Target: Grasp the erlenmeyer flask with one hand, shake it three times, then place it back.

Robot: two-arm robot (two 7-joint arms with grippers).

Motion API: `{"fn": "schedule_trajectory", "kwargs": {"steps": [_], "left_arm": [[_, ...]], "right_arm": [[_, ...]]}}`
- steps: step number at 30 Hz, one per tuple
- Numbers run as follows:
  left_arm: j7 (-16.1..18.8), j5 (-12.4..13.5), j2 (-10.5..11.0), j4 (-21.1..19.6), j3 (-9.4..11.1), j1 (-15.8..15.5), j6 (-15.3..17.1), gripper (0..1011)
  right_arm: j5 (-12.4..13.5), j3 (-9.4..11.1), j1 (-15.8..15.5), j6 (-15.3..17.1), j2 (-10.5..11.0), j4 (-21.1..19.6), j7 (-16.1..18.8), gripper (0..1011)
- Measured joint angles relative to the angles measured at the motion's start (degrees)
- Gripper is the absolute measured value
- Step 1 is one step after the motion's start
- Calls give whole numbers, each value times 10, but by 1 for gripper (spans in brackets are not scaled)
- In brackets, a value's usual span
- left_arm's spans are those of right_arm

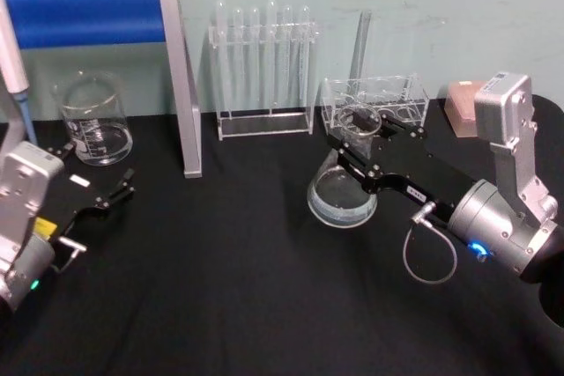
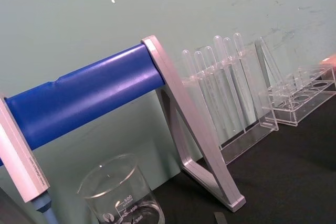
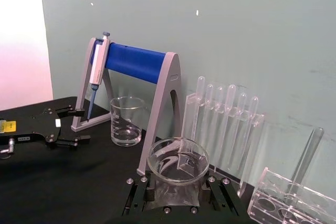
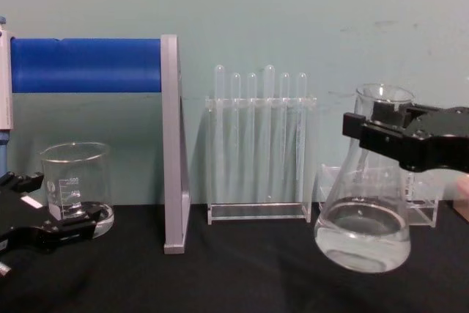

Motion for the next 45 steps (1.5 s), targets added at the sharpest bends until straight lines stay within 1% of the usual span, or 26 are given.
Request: {"fn": "schedule_trajectory", "kwargs": {"steps": [21,29,34,41,42,45], "left_arm": [[0,0,0,0,0,0,0,1001],[0,0,0,0,0,0,0,1001],[0,0,0,0,0,0,0,1001],[0,0,0,0,0,0,0,1001],[0,0,0,0,0,0,0,1001],[0,0,0,0,0,0,0,1001]], "right_arm": [[-1,-4,1,6,1,1,-5,450],[-3,-8,-1,8,1,-3,-4,449],[-1,-18,-6,10,4,-14,6,450],[6,-36,-16,11,10,-34,23,450],[8,-41,-19,11,12,-40,29,449],[12,-47,-22,11,16,-48,34,450]]}}
